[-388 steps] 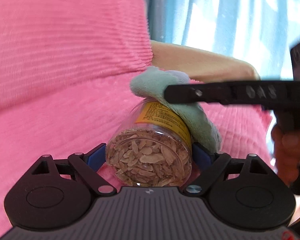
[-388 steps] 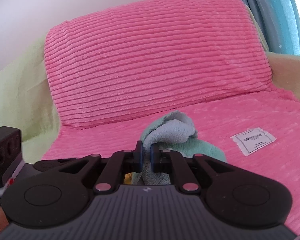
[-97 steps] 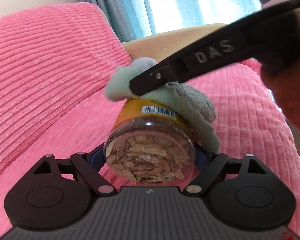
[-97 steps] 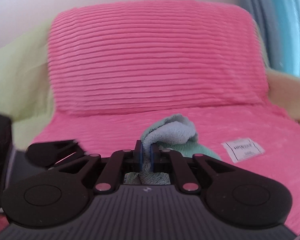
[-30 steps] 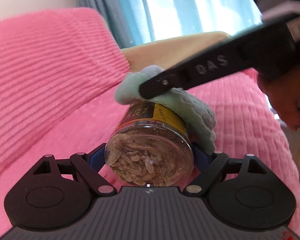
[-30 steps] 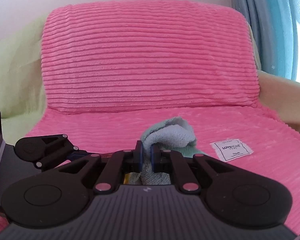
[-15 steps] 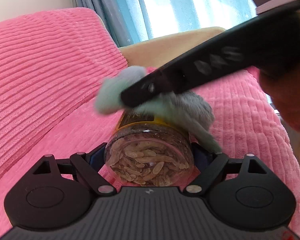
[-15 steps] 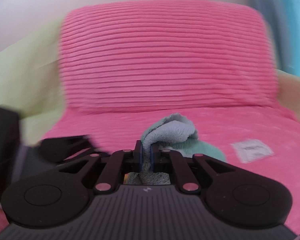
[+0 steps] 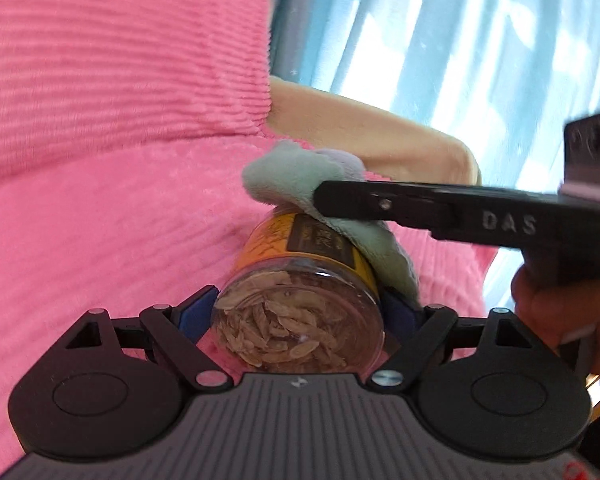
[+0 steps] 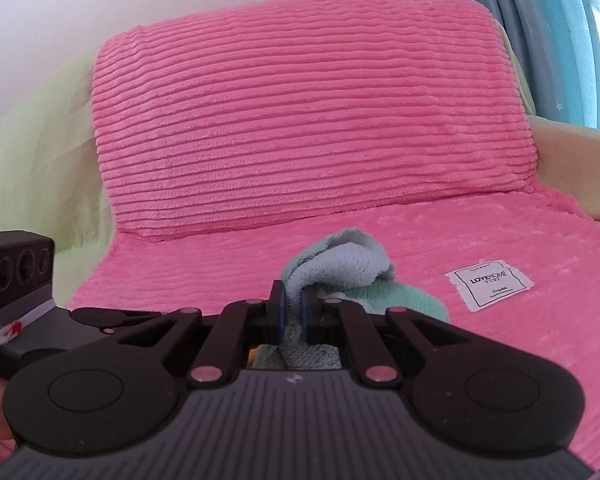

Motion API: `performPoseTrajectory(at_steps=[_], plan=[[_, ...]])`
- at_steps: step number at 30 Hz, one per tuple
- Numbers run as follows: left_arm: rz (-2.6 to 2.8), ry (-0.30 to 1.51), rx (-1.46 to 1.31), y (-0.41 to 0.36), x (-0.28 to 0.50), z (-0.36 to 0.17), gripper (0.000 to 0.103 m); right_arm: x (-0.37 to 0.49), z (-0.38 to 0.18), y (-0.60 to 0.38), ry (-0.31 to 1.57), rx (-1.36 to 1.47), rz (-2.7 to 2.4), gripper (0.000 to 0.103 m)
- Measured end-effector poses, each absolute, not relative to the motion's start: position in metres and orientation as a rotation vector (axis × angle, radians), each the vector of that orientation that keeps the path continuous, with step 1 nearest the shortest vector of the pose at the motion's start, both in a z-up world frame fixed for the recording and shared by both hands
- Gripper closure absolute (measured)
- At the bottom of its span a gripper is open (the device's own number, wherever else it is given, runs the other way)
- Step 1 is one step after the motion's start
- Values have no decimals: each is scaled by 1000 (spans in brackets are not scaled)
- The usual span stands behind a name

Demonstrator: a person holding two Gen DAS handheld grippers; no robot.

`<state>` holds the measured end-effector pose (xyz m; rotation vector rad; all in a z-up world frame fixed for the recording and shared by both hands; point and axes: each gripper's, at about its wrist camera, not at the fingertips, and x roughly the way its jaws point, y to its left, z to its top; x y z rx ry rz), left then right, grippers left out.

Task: Clean container
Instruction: 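Wipe the cloth across the jar's yellow label with the right gripper while the left holds it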

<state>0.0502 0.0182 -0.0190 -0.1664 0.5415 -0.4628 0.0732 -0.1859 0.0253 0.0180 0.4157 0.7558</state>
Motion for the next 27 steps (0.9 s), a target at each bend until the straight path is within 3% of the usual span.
performPoseTrajectory(at_steps=[10, 21, 27], plan=[[-413, 420, 307, -29, 27, -20, 17, 70, 28, -188, 400, -33, 714, 97], [-420, 426, 318, -24, 29, -24, 17, 43, 31, -165, 389, -103, 918, 97], [-417, 419, 332, -27, 29, -24, 17, 67, 29, -184, 390, -38, 750, 98]])
